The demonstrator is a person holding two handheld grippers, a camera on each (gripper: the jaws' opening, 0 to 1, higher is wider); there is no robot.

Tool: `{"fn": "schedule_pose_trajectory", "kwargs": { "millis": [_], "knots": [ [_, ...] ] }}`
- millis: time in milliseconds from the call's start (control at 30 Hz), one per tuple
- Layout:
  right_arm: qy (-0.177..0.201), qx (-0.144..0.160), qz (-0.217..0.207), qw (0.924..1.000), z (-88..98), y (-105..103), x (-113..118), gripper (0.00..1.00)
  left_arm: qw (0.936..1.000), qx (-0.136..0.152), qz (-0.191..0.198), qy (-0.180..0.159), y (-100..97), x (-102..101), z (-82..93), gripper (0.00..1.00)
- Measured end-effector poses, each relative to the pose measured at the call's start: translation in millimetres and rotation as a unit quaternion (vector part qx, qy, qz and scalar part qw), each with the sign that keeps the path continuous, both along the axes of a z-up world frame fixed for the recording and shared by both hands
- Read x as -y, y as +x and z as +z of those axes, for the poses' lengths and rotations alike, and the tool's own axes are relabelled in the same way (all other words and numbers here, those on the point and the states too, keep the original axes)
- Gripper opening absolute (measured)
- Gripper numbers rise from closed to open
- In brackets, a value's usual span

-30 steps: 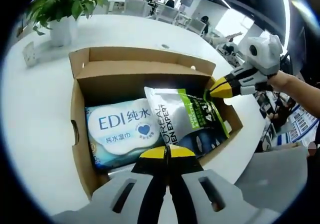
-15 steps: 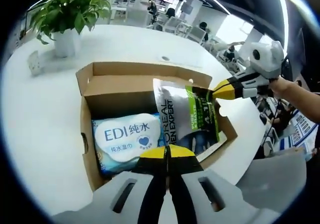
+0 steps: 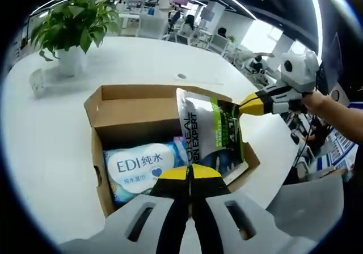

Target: Operate the shoe box by opening the lid, removing the specified soft item, and placing it in the target area until the item is outside and the box remains undamaged.

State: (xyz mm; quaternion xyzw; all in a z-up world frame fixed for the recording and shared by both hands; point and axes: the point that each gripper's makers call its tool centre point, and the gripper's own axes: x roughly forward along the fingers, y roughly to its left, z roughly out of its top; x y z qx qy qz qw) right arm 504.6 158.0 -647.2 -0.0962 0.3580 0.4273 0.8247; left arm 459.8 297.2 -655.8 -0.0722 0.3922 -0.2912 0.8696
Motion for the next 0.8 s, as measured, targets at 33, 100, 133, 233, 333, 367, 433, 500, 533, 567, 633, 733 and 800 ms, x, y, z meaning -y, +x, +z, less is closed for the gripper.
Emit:
{"fn": "schedule_pose_trajectory", "kwargs": {
  "millis": [33,100,133,233,333,367,433,500,533,567,633,733,800],
  "knots": [
    [0.0,0.0,-0.001,1.0,1.2,0.7,1.0,0.0,1.0,0.002,-0.001,0.0,0.4,1.4,2.0,0.0],
    [0.001,0.004,-0.002,1.0,4.5,1.2,3.3,0.0,1.0,0.004,-0.003,-0.001,0.9,3.6,5.4,0.0],
    [0.001,0.005,-0.004,1.0,6.2,1.5,4.9,0.0,1.0,0.005,-0.003,-0.002,0.8,4.3,6.4,0.0],
    [0.001,0.007,-0.007,0.9999,9.9,1.6,8.9,0.0,0.9999,0.009,-0.006,-0.004,1.1,9.6,12.4,0.0],
    [0.001,0.009,-0.011,0.9999,12.7,2.1,13.3,0.0,0.9999,0.011,-0.007,-0.006,1.8,13.9,15.9,0.0],
    [0.001,0.01,-0.013,0.9999,13.8,2.2,15.3,0.0,0.9999,0.012,-0.008,-0.007,2.0,15.1,16.7,0.0],
    [0.001,0.011,-0.015,0.9998,15.8,1.8,18.3,0.0,0.9998,0.012,-0.009,-0.01,2.0,18.5,18.7,0.0],
    [0.0,0.011,-0.017,0.9998,17.8,1.8,22.1,0.0,0.9998,0.013,-0.011,-0.011,2.6,21.6,20.6,0.0],
    [0.0,0.011,-0.018,0.9998,18.1,1.8,22.7,0.0,0.9998,0.014,-0.011,-0.012,2.8,22.7,21.3,0.0],
    [0.0,0.012,-0.02,0.9997,18.7,2.6,25.1,0.0,0.9997,0.014,-0.012,-0.013,3.2,25.1,22.6,0.0],
    [-0.001,0.012,-0.023,0.9997,20.0,3.0,29.0,0.0,0.9997,0.015,-0.014,-0.014,4.3,28.8,24.3,0.0],
    [-0.002,0.014,-0.027,0.9995,21.6,3.1,34.4,0.0,0.9996,0.015,-0.017,-0.016,5.3,34.3,26.5,0.0],
    [-0.003,0.014,-0.03,0.9994,22.7,2.9,39.0,0.0,0.9996,0.015,-0.018,-0.018,6.9,38.0,27.6,0.0]
  ]
}}
